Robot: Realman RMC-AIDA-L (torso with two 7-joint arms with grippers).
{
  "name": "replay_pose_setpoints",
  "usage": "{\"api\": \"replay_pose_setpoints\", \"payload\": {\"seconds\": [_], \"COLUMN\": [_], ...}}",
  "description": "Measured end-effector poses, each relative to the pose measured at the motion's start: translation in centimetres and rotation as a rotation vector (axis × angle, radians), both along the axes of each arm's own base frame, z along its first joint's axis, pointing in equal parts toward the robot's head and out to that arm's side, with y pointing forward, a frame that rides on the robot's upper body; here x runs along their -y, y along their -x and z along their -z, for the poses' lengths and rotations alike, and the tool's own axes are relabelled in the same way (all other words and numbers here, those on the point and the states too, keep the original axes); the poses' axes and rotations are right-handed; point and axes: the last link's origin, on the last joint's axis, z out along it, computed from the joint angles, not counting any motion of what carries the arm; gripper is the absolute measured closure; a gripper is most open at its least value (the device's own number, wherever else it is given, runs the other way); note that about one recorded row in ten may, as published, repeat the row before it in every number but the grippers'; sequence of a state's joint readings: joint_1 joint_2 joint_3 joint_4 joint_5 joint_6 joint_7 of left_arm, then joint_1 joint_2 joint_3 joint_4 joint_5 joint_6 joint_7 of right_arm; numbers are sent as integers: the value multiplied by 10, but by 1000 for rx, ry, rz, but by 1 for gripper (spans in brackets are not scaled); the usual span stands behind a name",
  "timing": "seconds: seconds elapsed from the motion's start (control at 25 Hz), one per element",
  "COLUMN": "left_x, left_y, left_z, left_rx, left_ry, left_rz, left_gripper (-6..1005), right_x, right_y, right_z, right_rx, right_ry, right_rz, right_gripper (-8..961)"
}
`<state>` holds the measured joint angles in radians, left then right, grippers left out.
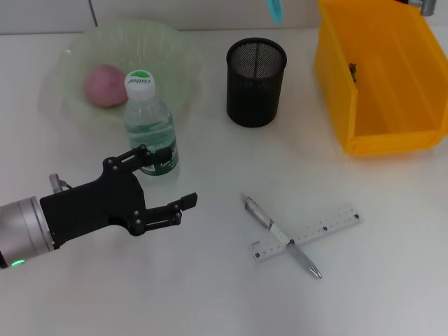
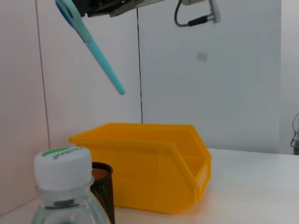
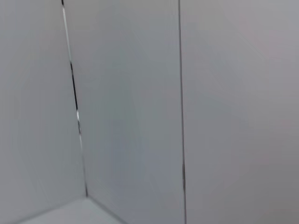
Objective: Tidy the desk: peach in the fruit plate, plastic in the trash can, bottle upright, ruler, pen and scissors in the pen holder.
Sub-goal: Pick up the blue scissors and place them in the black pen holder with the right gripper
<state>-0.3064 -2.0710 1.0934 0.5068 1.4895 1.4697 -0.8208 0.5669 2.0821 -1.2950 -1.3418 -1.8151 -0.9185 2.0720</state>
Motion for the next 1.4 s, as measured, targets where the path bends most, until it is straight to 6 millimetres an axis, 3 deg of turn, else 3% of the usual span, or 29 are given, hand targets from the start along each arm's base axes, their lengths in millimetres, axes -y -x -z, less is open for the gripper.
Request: {"api": "replay_pose_setpoints", "payload": {"seconds": [0.32, 0.52, 0.88, 1.4], "left_x": [-1, 0, -1, -1], "left_y": [-1, -1, -2, -2], "left_z": [1, 1, 1, 0], "left_rx": [7, 11, 13, 10], "left_ry": [-6, -3, -2, -5], "left_rz": [-2, -7, -4, 3], "left_gripper": [154, 154, 154, 154], "right_x": [-18, -20, -22, -19], "right_y": [-56, -79, -91, -95], "right_z": [23, 41, 73, 80], "right_rx": [-201, -200, -148, -124], "right_ry": [-99, -115, -79, -70], "right_rz": [-12, 25, 61, 57], "right_gripper": [824, 807, 778, 735]}}
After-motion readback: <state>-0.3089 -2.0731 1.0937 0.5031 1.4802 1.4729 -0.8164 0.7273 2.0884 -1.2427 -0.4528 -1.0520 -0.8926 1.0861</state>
